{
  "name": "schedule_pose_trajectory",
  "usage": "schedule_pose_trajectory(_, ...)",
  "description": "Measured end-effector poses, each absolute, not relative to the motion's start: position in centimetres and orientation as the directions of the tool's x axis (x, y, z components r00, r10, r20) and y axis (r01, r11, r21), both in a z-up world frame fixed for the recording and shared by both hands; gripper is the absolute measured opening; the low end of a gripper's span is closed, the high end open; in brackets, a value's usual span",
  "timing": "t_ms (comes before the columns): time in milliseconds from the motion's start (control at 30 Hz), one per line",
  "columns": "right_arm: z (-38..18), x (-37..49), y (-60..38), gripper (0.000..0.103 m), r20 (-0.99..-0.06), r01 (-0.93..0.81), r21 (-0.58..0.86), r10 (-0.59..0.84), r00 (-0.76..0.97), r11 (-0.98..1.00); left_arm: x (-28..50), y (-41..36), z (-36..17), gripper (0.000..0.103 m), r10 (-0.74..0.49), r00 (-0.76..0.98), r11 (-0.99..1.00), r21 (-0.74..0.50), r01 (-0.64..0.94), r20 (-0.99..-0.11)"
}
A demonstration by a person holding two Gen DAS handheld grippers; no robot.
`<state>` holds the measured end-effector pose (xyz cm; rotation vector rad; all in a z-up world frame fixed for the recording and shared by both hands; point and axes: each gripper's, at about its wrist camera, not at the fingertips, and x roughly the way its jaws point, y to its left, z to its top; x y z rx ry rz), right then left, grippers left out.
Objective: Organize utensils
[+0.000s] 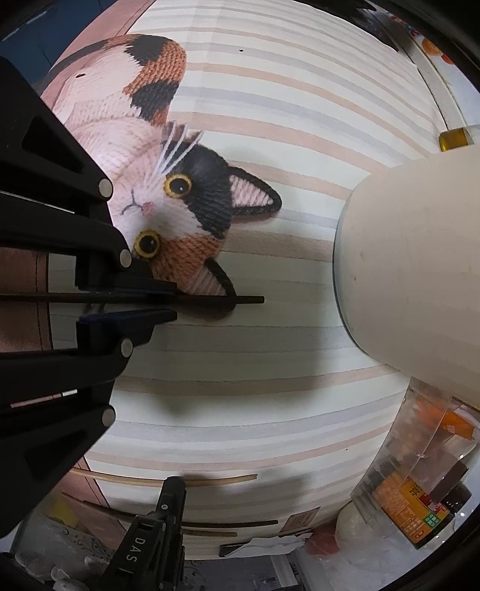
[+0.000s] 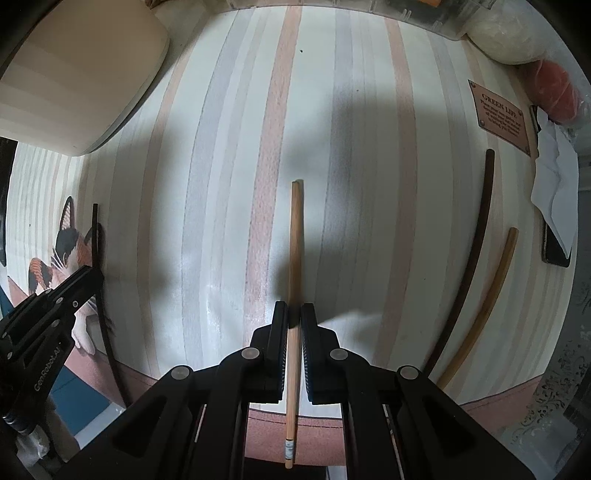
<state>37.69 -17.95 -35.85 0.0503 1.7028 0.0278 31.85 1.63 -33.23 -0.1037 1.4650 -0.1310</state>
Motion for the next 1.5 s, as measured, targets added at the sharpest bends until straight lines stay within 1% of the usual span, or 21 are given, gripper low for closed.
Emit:
schedule_pose_trajectory(167,-35.5,37.0,-17.8,0.007,-0.995,0.008,0.041,0.042,-0.089,0.999,32.9,1.2,-33.4,0.003,-0.161,0.093,0.987,-0.159,0.029,-0.983)
schedule_pose_trajectory(267,-35.3,36.2,-18.5,0.007,-0.996,0.063,0.085,0.087,-0.037,0.994,32.6,1.5,-32.5,0.003,-0.134,0.122,0.991,-0.13,0.039,-0.983)
schedule_pose_trajectory(500,-30.9,35.0,-18.5,0.006,-0.979,0.069,0.167,0.157,0.133,0.984,31.4,2.8,-26.6,0.003,-0.134,0.263,0.991,-0.127,0.043,-0.956)
schedule_pose_trajectory(733,-26.0,34.6,-18.3,0.006,-0.935,0.056,0.222,0.196,0.295,0.974,30.4,4.0,-21.1,0.002,-0.139,0.39,0.99,-0.14,0.026,-0.91)
schedule_pose_trajectory(967,-19.1,35.8,-17.6,0.006,-0.863,-0.012,0.275,0.252,0.439,0.961,30.3,5.4,-15.2,0.002,-0.136,0.537,0.988,-0.156,0.009,-0.832)
schedule_pose_trajectory(1067,-15.6,36.9,-17.1,0.006,-0.821,-0.049,0.294,0.278,0.498,0.955,30.7,6.3,-12.1,0.0,-0.123,0.609,0.988,-0.157,-0.002,-0.784)
schedule_pose_trajectory(1267,-8.8,39.4,-15.5,0.006,-0.726,-0.127,0.32,0.329,0.604,0.939,31.5,8.1,-6.0,0.0,-0.097,0.726,0.988,-0.156,-0.014,-0.681)
schedule_pose_trajectory(1333,-7.5,40.3,-15.0,0.006,-0.71,-0.139,0.328,0.341,0.617,0.934,31.8,9.0,-5.7,0.0,-0.094,0.736,0.984,-0.174,-0.032,-0.671)
schedule_pose_trajectory(1400,-7.1,41.0,-14.5,0.006,-0.714,-0.146,0.328,0.346,0.609,0.933,32.2,10.4,-6.3,0.001,-0.099,0.721,0.978,-0.2,-0.055,-0.686)
schedule_pose_trajectory(1467,-7.9,41.1,-14.3,0.006,-0.737,-0.143,0.325,0.345,0.581,0.935,32.5,12.6,-8.4,0.006,-0.098,0.68,0.963,-0.242,-0.12,-0.727)
schedule_pose_trajectory(1500,-9.2,41.2,-14.2,0.006,-0.762,-0.13,0.323,0.339,0.551,0.937,32.7,14.0,-10.1,0.014,-0.109,0.646,0.946,-0.279,-0.166,-0.756)
